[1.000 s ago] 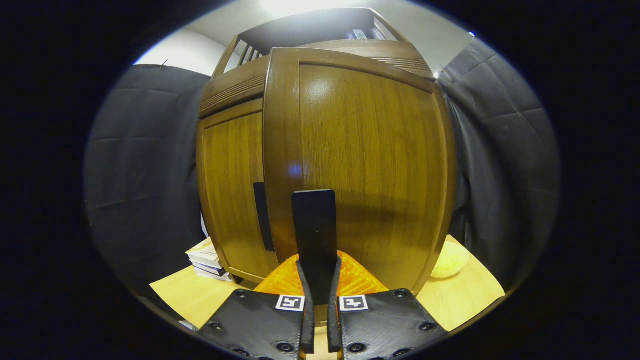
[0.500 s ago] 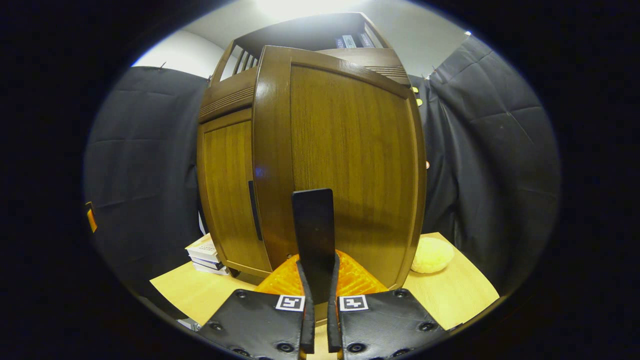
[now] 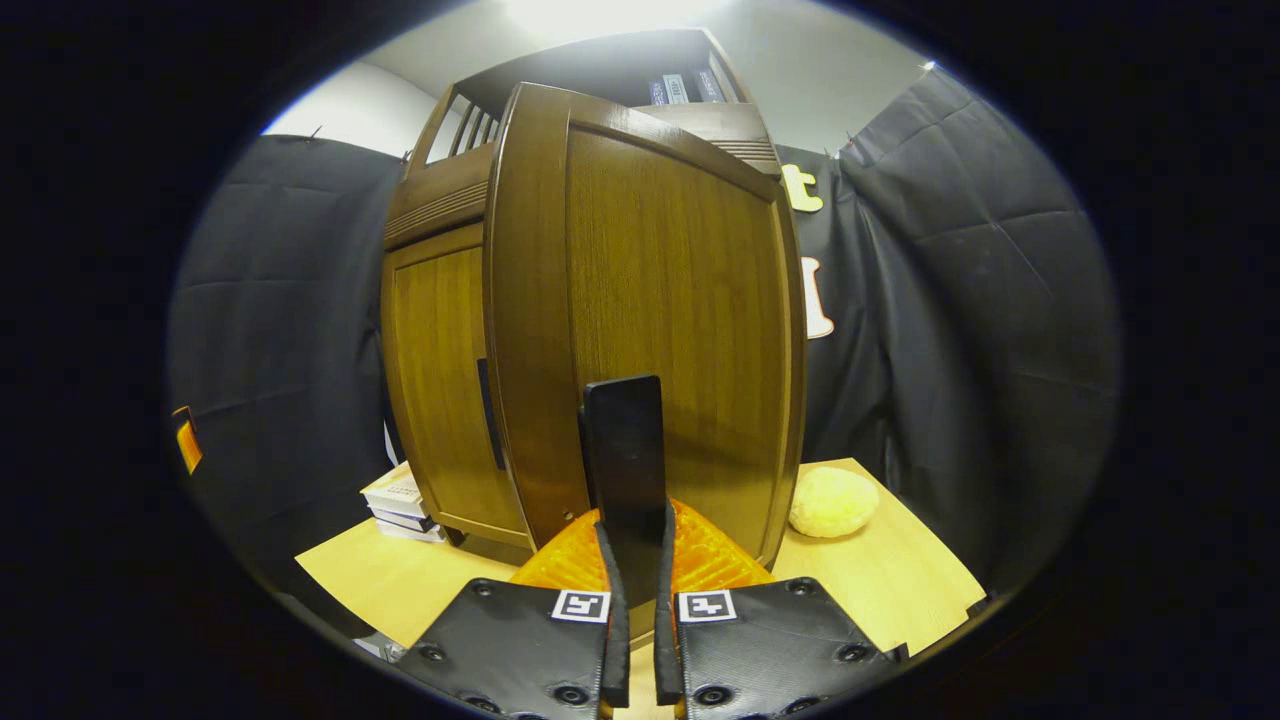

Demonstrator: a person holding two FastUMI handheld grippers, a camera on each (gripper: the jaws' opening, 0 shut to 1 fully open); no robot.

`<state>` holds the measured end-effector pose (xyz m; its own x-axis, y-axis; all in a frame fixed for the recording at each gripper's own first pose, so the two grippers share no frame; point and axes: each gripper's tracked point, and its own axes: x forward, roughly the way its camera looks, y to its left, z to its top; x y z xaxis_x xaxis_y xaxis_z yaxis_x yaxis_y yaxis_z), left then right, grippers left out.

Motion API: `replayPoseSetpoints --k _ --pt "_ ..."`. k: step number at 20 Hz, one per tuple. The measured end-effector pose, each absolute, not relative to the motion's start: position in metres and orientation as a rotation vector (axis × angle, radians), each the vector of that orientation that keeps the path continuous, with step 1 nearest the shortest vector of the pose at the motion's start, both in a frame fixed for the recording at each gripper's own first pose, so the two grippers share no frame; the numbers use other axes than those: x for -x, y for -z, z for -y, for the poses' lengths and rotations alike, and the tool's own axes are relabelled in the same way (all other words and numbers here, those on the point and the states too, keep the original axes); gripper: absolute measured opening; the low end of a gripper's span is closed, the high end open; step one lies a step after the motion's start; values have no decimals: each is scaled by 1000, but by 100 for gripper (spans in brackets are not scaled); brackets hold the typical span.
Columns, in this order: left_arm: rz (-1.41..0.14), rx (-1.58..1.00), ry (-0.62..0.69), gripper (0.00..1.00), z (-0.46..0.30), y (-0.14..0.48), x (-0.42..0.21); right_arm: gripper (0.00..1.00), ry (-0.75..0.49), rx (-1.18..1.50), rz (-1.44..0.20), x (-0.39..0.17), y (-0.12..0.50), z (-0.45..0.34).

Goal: Open the right door of the double-door shoe cabinet with the right hand, and open the left door with the left hand.

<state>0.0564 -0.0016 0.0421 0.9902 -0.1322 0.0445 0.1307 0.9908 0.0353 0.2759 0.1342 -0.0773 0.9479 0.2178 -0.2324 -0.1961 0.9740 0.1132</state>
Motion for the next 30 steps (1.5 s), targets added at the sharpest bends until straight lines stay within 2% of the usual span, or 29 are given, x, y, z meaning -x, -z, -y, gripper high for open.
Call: replayPoseSetpoints --k 2,3,5,7,10,11,12,14,20,21,24,25,28,29,30 --pt "49 -31 142 96 3 -42 -57 8 -204 -83 -248 -276 79 -135" --pt "50 -30 149 96 4 -42 -57 11 -199 -81 -247 -276 79 -135" --pt "51 -28 162 96 6 -42 -59 8 -186 -77 -246 -276 79 -136" --pt "52 -23 177 96 10 -42 -60 11 -173 -71 -248 -275 78 -136" --pt "52 -20 198 96 19 -40 -63 7 -155 -69 -247 -275 77 -135" --pt "52 -21 204 96 20 -40 -62 11 -149 -67 -244 -274 75 -135" --pt "52 -21 211 96 22 -40 -63 7 -144 -63 -244 -272 75 -134" --pt "50 -22 220 96 24 -40 -62 10 -134 -55 -245 -271 71 -134" --pt "39 -15 242 96 31 -35 -63 7 -95 -38 -240 -270 68 -135" --pt "38 -14 248 96 32 -34 -63 13 -91 -40 -239 -271 69 -133" --pt "31 -18 264 96 40 -32 -67 10 -73 -43 -234 -271 69 -129" --pt "28 -22 270 96 45 -32 -68 13 -65 -49 -230 -271 70 -127" --pt "31 -29 283 96 53 -33 -68 7 -34 -66 -228 -267 73 -94" --pt "33 -28 286 96 54 -32 -67 10 -23 -68 -231 -272 72 -86" --pt "34 -27 289 96 55 -32 -68 7 -14 -65 -234 -274 72 -80"
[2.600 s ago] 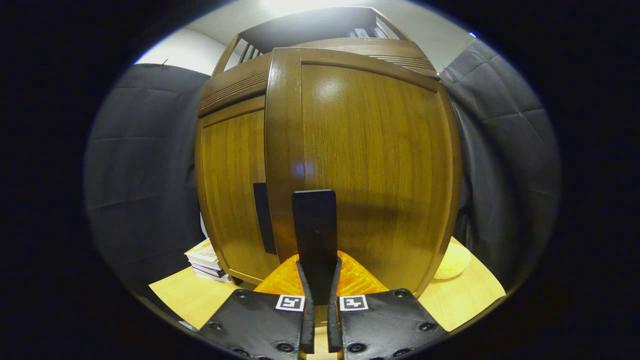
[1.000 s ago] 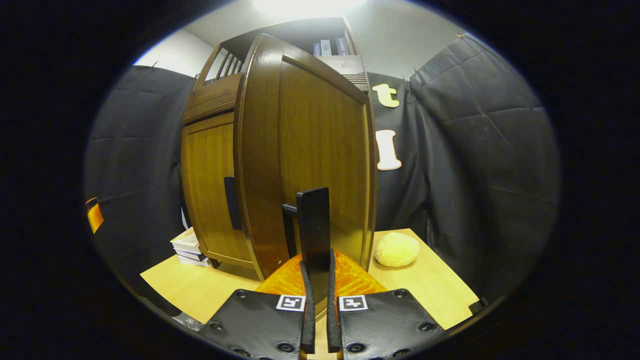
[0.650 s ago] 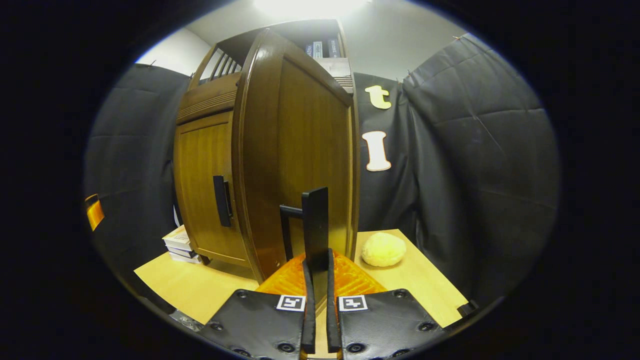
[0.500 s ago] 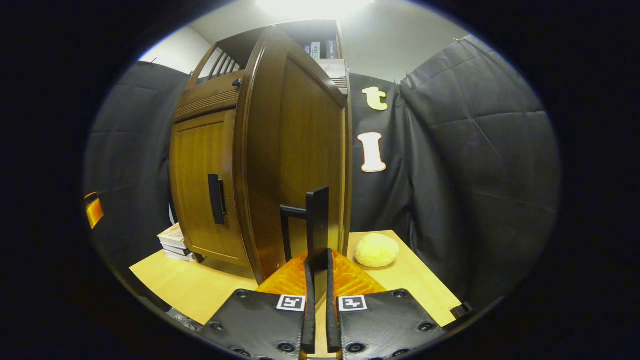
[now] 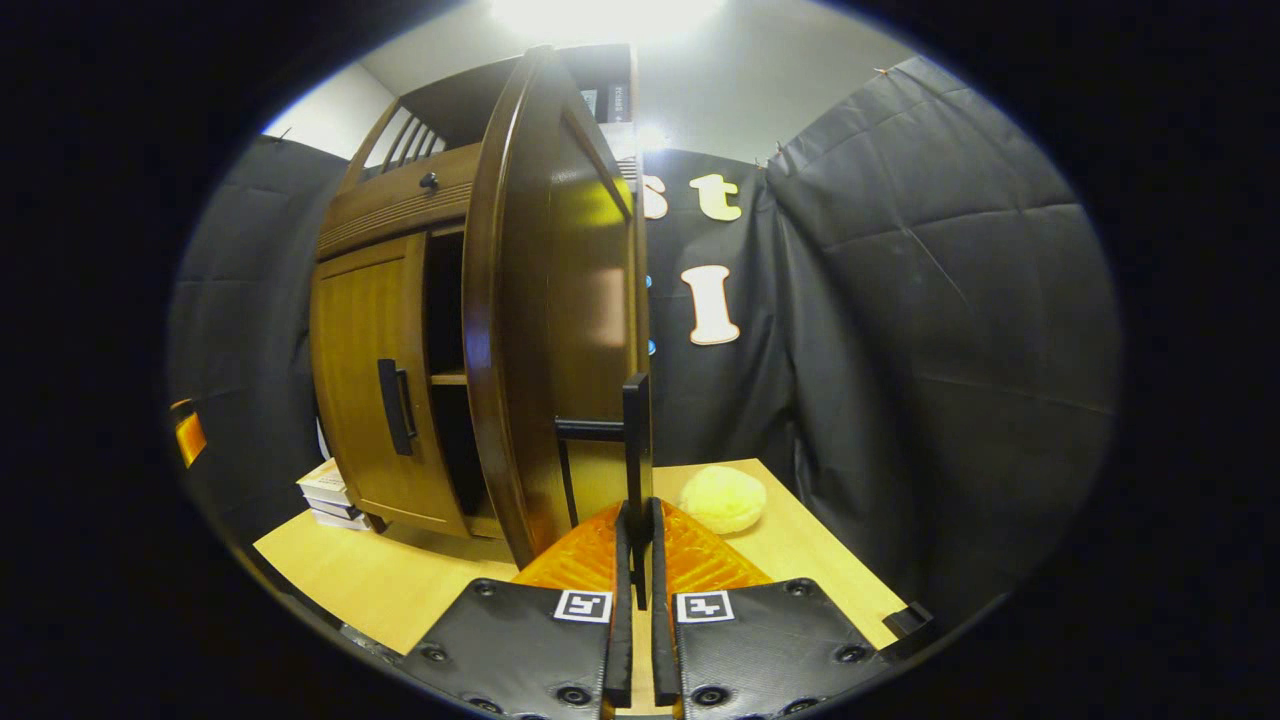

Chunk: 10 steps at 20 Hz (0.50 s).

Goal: Open the right door of the double-door shoe cabinet with the right hand, and open the left door with the left hand.

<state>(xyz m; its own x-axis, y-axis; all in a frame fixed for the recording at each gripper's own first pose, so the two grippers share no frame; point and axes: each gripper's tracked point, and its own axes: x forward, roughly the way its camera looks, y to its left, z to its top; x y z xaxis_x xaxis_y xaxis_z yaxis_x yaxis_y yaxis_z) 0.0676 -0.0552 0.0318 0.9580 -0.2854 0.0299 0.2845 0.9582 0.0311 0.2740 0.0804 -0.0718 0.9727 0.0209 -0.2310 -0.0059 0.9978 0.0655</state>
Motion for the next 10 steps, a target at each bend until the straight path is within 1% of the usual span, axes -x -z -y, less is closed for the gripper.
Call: replayPoseSetpoints --k 2,3,4,7,8,9,10 --pt "30 -24 295 96 59 -31 -69 5 1 -63 -235 -276 72 -67" --pt "27 -25 299 96 63 -30 -70 0 -10 -75 -238 -275 74 -66" --pt "25 -25 300 94 65 -29 -71 0 -13 -74 -236 -276 73 -65" --pt "20 -22 305 94 72 -28 -72 0 -24 -50 -233 -274 73 -62" --pt "20 -22 306 96 75 -29 -73 0 -25 -50 -231 -273 73 -60" --pt "16 -24 307 96 76 -28 -74 3 -22 -53 -233 -272 74 -58" --pt "15 -26 308 96 78 -27 -75 3 -19 -59 -236 -269 72 -55"
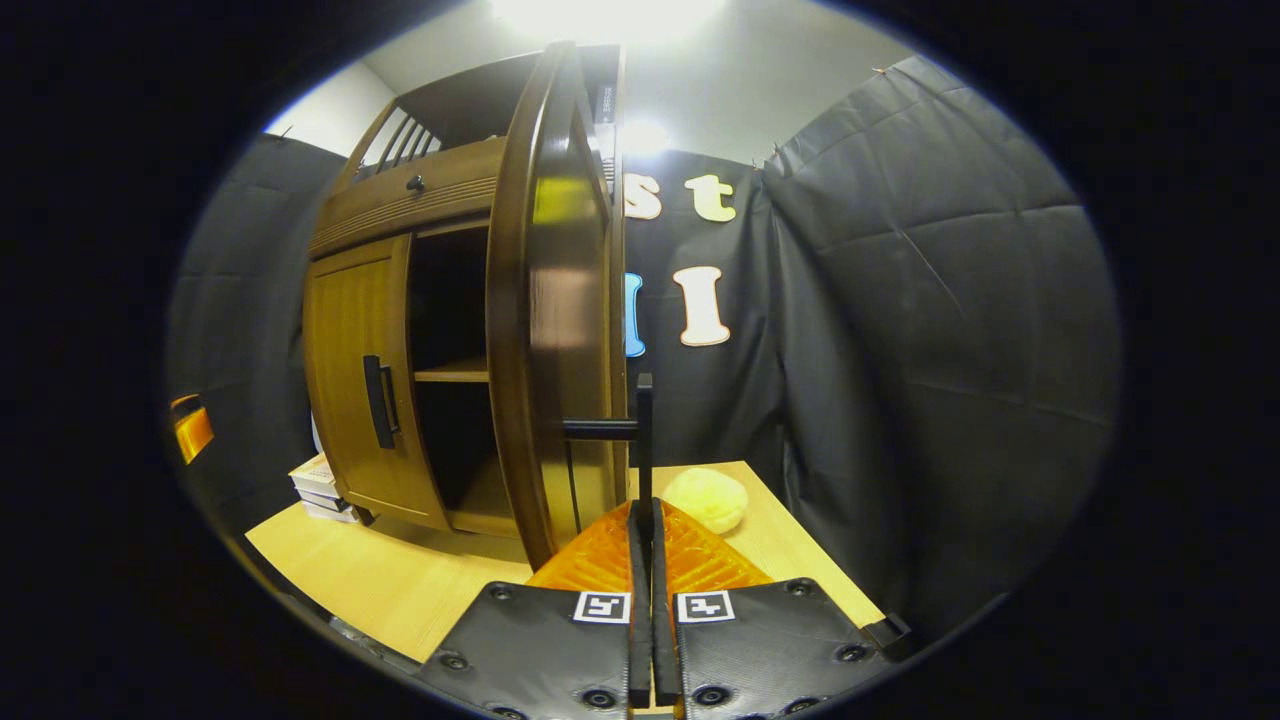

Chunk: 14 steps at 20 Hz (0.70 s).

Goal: Open the right door of the double-door shoe cabinet with the right hand, and open the left door with the left hand.

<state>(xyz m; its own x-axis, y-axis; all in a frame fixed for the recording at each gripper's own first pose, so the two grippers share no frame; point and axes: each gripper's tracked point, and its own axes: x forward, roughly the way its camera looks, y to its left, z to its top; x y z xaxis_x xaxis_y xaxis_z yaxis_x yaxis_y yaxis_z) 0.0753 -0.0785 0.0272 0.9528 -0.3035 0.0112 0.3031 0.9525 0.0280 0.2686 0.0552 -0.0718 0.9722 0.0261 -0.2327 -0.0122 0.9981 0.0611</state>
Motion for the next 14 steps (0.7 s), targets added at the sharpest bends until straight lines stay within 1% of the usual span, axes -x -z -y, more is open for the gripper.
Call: replayPoseSetpoints --k 2,3,4,5,6,8,11,13,14 --pt "19 -25 315 96 83 -27 -79 7 4 -58 -225 -264 68 -46" --pt "19 -26 319 96 86 -26 -81 7 24 -50 -218 -261 63 -38" --pt "21 -26 323 96 89 -26 -84 0 45 -47 -207 -259 59 -32" --pt "23 -26 328 96 91 -27 -87 0 45 -60 -195 -256 54 -31" --pt "25 -25 334 96 95 -27 -91 7 50 -71 -185 -254 47 -30" --pt "31 -22 342 96 101 -28 -99 15 42 -63 -171 -246 38 -29" --pt "34 -19 350 96 110 -27 -116 17 33 -40 -134 -236 18 -36" --pt "24 -18 357 94 119 -23 -132 48 93 -7 -122 -231 14 -24" --pt "23 -15 360 96 124 -22 -142 64 95 -12 -116 -230 11 -20"
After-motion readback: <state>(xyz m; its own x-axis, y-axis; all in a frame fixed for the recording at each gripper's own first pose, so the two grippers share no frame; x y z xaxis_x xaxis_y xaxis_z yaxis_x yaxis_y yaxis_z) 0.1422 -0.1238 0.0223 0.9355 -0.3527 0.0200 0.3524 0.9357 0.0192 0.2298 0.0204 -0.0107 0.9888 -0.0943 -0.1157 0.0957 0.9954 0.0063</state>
